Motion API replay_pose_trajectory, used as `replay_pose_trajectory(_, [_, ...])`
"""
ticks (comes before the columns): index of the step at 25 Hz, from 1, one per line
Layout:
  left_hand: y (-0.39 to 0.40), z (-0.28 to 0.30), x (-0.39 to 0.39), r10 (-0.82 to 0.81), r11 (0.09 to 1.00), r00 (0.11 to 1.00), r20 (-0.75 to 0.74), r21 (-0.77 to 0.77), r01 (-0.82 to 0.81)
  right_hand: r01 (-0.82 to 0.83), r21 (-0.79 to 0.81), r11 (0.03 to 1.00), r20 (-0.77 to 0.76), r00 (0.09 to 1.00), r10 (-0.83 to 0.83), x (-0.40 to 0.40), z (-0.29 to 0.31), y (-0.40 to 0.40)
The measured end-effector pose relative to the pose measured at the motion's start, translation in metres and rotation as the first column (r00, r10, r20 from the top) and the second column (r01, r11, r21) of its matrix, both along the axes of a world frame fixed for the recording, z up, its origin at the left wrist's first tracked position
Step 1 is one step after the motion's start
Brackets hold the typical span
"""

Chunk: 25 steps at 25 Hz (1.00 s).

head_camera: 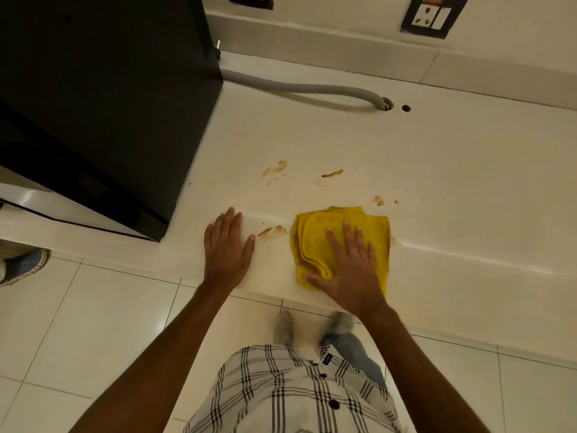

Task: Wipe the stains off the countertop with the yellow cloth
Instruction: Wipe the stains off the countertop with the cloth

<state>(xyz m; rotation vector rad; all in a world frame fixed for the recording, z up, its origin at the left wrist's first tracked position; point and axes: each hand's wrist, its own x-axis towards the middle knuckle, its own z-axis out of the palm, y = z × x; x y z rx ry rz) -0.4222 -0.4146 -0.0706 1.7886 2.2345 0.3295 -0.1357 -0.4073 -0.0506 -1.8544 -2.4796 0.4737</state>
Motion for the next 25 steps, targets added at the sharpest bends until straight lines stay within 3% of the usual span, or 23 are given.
replay_pose_trajectory(3, [0.005, -0.002, -0.009, 0.036, 0.999, 0.999, -0.022, -0.017, -0.037, 0.195, 0.012, 0.981, 0.032, 0.980, -0.196, -0.014, -0.007, 0.015])
replay_pose_trajectory(6, [0.005, -0.002, -0.015, 0.071, 0.997, 0.997, -0.041, -0.011, -0.071, 0.256, 0.049, 0.965, 0.080, 0.962, -0.259, -0.033, -0.027, 0.017])
replay_pose_trajectory(9, [0.003, -0.004, -0.014, 0.069, 0.998, 0.996, -0.054, -0.009, -0.070, 0.159, 0.096, 0.983, 0.061, 0.984, -0.165, -0.044, -0.032, 0.026])
replay_pose_trajectory(12, [0.004, -0.005, -0.015, 0.087, 0.996, 0.996, -0.026, 0.009, -0.087, -0.045, 0.117, 0.992, 0.025, 0.999, 0.042, -0.072, -0.029, 0.016])
replay_pose_trajectory(15, [0.002, -0.008, -0.019, 0.111, 0.991, 0.992, 0.062, 0.067, -0.115, -0.262, 0.093, 0.961, 0.007, 0.965, 0.263, -0.103, -0.024, -0.016])
replay_pose_trajectory(18, [0.003, -0.012, -0.024, 0.133, 0.982, 0.982, 0.130, 0.115, -0.149, -0.371, 0.110, 0.922, 0.002, 0.928, 0.373, -0.127, -0.025, -0.006])
replay_pose_trajectory(22, [0.006, -0.014, -0.024, 0.136, 0.977, 0.981, 0.141, 0.146, -0.156, -0.333, 0.147, 0.931, -0.020, 0.940, 0.340, -0.159, -0.032, 0.067])
replay_pose_trajectory(25, [0.005, -0.013, -0.023, 0.133, 0.984, 0.984, 0.118, 0.103, -0.145, -0.137, 0.136, 0.981, -0.002, 0.990, 0.139, -0.139, -0.037, 0.119])
